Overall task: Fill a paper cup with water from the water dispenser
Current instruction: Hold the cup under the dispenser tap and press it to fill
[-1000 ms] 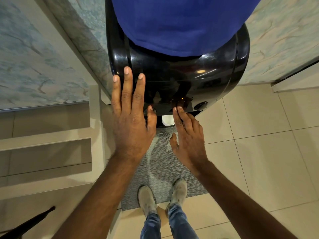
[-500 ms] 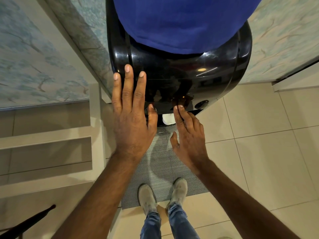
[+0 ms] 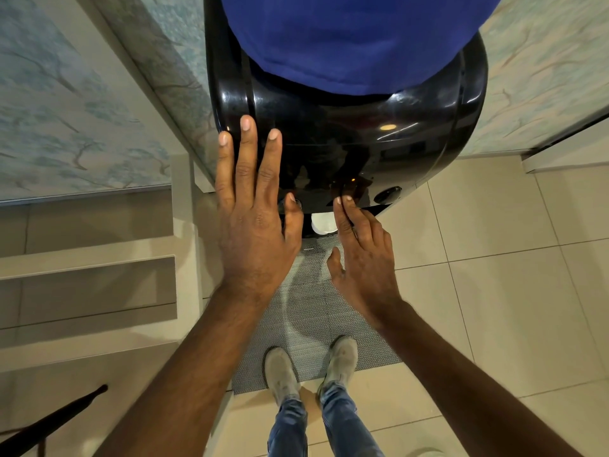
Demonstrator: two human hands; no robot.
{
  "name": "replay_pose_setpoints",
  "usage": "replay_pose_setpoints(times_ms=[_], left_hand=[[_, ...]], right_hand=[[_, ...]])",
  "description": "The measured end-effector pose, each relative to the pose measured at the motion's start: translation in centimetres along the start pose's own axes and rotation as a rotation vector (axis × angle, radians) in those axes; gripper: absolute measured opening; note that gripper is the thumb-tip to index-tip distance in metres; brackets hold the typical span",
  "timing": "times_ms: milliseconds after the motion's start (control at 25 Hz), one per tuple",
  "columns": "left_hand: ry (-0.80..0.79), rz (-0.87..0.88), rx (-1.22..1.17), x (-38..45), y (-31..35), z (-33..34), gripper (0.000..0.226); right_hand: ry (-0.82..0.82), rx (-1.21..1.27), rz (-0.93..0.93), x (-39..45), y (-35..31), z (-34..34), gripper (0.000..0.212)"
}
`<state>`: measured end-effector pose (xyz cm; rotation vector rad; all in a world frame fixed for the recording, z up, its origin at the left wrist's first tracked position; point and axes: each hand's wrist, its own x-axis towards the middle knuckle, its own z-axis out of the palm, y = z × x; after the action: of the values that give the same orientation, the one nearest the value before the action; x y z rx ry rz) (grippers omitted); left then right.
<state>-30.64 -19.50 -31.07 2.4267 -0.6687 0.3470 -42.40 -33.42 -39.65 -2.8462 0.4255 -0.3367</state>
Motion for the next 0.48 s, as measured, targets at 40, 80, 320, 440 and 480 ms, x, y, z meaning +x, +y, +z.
replay_pose_setpoints(times_ms=[40, 80, 320, 440, 480], left_hand=[[0.000, 0.000, 0.003, 0.01, -0.02, -0.02, 0.073], [-0.001, 0.001, 0.006, 0.01, -0.02, -0.06, 0.073], [0.011, 0.007, 0.024, 0.02, 0.04, -0.10, 0.074], [0.015, 0.006, 0.020, 0.04, 0.05, -0.09, 0.073], [0.015, 0.006, 0.019, 0.04, 0.05, -0.08, 0.073]], right_hand=[[-0.001, -0.001, 0.001, -0.01, 0.01, -0.01, 0.088], [-0.002, 0.000, 0.002, -0.02, 0.00, -0.02, 0.089], [0.007, -0.003, -0.003, 0.01, 0.06, -0.03, 0.088], [-0.002, -0.009, -0.009, 0.09, 0.28, -0.14, 0.088], [-0.002, -0.008, -0.012, 0.12, 0.34, -0.16, 0.087]])
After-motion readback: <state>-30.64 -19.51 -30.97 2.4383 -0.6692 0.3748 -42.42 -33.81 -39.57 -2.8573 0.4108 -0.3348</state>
